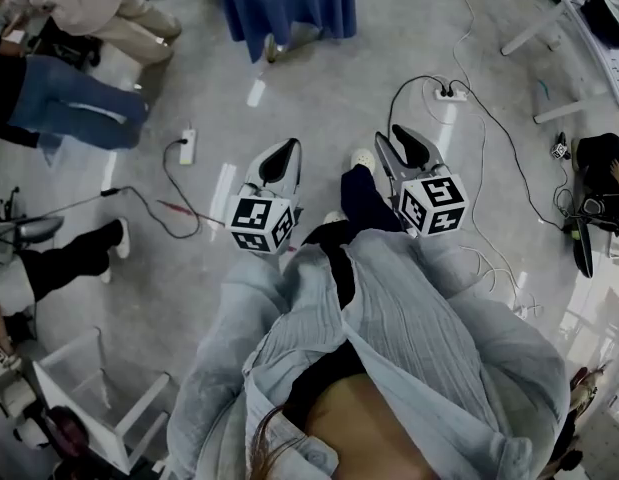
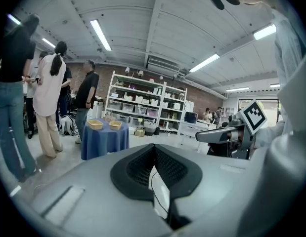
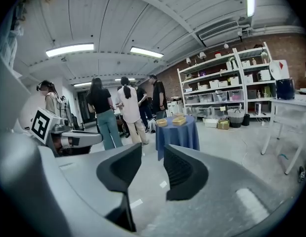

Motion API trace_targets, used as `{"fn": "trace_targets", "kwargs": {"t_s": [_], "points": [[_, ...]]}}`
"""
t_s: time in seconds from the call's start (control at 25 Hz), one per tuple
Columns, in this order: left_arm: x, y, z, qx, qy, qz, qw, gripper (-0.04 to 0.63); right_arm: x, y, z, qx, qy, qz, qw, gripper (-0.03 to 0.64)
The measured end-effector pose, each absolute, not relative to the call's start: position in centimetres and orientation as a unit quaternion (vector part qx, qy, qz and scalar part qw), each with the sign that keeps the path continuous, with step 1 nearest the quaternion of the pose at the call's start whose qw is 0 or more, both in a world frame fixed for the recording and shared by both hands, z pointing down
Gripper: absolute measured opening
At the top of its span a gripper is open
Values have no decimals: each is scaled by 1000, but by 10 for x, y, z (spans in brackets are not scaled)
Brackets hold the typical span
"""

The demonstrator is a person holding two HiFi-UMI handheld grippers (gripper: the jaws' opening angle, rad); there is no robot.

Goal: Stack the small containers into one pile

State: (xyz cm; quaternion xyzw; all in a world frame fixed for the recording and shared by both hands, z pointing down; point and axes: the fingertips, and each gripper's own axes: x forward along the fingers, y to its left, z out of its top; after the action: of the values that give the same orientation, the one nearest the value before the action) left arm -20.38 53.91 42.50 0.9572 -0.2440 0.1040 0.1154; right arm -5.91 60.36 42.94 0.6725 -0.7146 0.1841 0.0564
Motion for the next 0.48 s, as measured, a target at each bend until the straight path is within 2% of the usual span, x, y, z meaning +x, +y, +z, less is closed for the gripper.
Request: {"fn": "trace_targets", "kwargs": {"t_s": [0.2, 0.48], "points": [[-199, 523, 428, 954, -253, 103, 120, 8, -55, 587, 426, 657, -732, 180, 40, 193], [-171, 478, 425, 952, -264, 101, 120, 6, -28, 542, 435, 641, -739, 200, 54, 193]]}}
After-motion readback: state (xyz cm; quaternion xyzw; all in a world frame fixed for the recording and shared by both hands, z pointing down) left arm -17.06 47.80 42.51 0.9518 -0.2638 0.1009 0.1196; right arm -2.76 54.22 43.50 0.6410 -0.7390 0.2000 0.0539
